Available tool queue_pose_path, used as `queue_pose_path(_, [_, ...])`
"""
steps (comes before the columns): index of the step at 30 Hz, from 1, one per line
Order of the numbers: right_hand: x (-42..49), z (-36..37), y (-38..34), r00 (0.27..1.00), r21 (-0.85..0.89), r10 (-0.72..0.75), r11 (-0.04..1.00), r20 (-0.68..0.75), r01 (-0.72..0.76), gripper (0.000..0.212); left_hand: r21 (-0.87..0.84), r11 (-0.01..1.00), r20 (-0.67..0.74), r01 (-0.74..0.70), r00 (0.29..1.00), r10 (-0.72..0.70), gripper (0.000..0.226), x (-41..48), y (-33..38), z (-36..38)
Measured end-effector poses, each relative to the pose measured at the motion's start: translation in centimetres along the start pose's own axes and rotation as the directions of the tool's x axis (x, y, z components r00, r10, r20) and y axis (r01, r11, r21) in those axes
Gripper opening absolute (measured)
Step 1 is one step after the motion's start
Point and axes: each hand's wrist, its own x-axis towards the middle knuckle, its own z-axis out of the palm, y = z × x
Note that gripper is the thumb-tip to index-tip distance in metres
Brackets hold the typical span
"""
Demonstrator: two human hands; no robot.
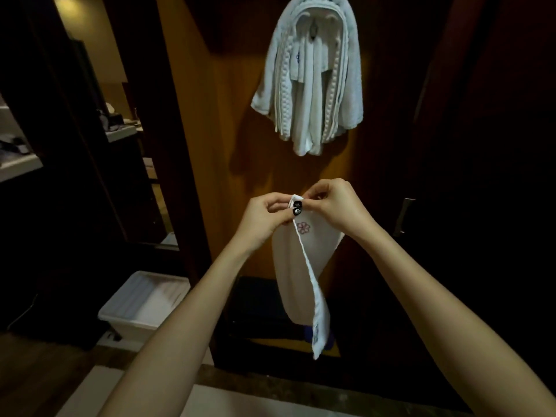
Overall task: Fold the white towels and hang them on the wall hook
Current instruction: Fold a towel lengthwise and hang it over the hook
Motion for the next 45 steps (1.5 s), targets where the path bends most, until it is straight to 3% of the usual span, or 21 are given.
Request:
queue_pose_path(5, [2.4, -1.8, 3.5, 0.991, -0.083, -0.013, 0.996, 0.132, 0.024, 0.035, -0.009, 1.0, -0.098, 0.016, 0.995, -0.016, 0.017, 3.4, -1.1, -0.3])
queue_pose_path(9, [2.7, -2.7, 7.2, 0.937, -0.119, 0.176, 0.982, 0.301, -0.146, 0.036, -0.079, 0.997, -0.184, 0.026, 0.982, -0.04, 0.019, 6.0, -2.2, -1.6])
queue_pose_path(11, [3.2, -2.6, 7.9, 0.951, -0.089, 0.187, 0.981, 0.247, -0.17, 0.032, 0.019, 0.999, -0.189, 0.027, 0.982, -0.023, 0.023, 6.9, -3.0, -1.9])
queue_pose_path(13, [4.0, -2.5, 7.8, 0.995, -0.016, 0.044, 0.999, 0.091, -0.043, 0.036, 0.176, 0.983, -0.297, -0.052, 0.949, 0.104, 0.027, 7.3, -4.0, -1.4])
queue_pose_path(16, [5.9, -2.7, 6.9, 0.979, 0.182, -0.193, 0.962, -0.071, 0.203, 0.041, 0.335, 0.925, -0.52, -0.18, 0.784, 0.34, 0.028, 7.1, -5.3, 0.0])
queue_pose_path(19, [8.1, -2.2, 6.8, 0.993, 0.082, -0.094, 0.992, -0.076, 0.1, 0.042, 0.285, 0.958, -0.529, -0.035, 0.828, 0.187, 0.019, 8.5, -6.1, 1.0])
queue_pose_path(21, [8.7, -1.8, 7.5, 0.991, 0.009, -0.032, 0.999, -0.128, 0.034, 0.042, 0.225, 0.974, -0.516, -0.03, 0.844, 0.145, 0.015, 9.3, -6.4, 1.4])
queue_pose_path(23, [9.0, -2.1, 7.7, 0.982, 0.083, -0.068, 0.993, -0.175, 0.083, 0.038, 0.173, 0.98, -0.492, -0.101, 0.853, 0.175, 0.016, 10.3, -5.9, 1.2])
queue_pose_path(25, [9.2, -3.2, 7.7, 0.987, 0.309, -0.048, 0.946, -0.15, 0.093, 0.03, 0.124, 0.984, -0.461, -0.129, 0.87, 0.172, 0.019, 11.3, -5.4, 0.7])
queue_pose_path(27, [9.6, -3.9, 7.8, 0.993, 0.529, 0.059, 0.848, -0.104, 0.005, 0.035, 0.022, 0.992, -0.413, -0.123, 0.903, 0.121, 0.024, 12.0, -4.6, 0.2])
queue_pose_path(30, [10.1, -4.5, 7.9, 0.986, 0.458, 0.138, 0.885, -0.097, -0.079, 0.018, -0.056, 0.997, -0.228, -0.047, 0.973, 0.033, 0.021, 12.9, -4.0, -0.6])
queue_pose_path(33, [10.5, -4.2, 7.2, 0.992, 0.331, 0.107, 0.94, -0.072, -0.077, 0.021, 0.055, 0.998, -0.005, -0.04, 0.999, 0.04, 0.022, 13.9, -3.2, -1.8])
queue_pose_path(38, [10.9, -3.1, 5.5, 0.998, 0.205, 0.046, 0.977, 0.038, -0.053, 0.015, 0.356, 0.918, 0.413, -0.173, 0.911, 0.011, 0.013, 16.5, 0.5, -1.4])
queue_pose_path(42, [10.3, -3.2, 5.9, 0.995, 0.389, 0.089, 0.919, -0.037, -0.068, 0.018, 0.25, 0.952, 0.454, -0.174, 0.89, 0.043, 0.008, 17.7, 1.7, -0.8])
queue_pose_path(45, [8.8, -3.4, 8.0, 0.988, 0.436, 0.131, 0.887, 0.086, -0.155, 0.031, 0.134, 0.976, 0.465, -0.171, 0.881, 0.09, 0.007, 18.2, 1.5, -1.2])
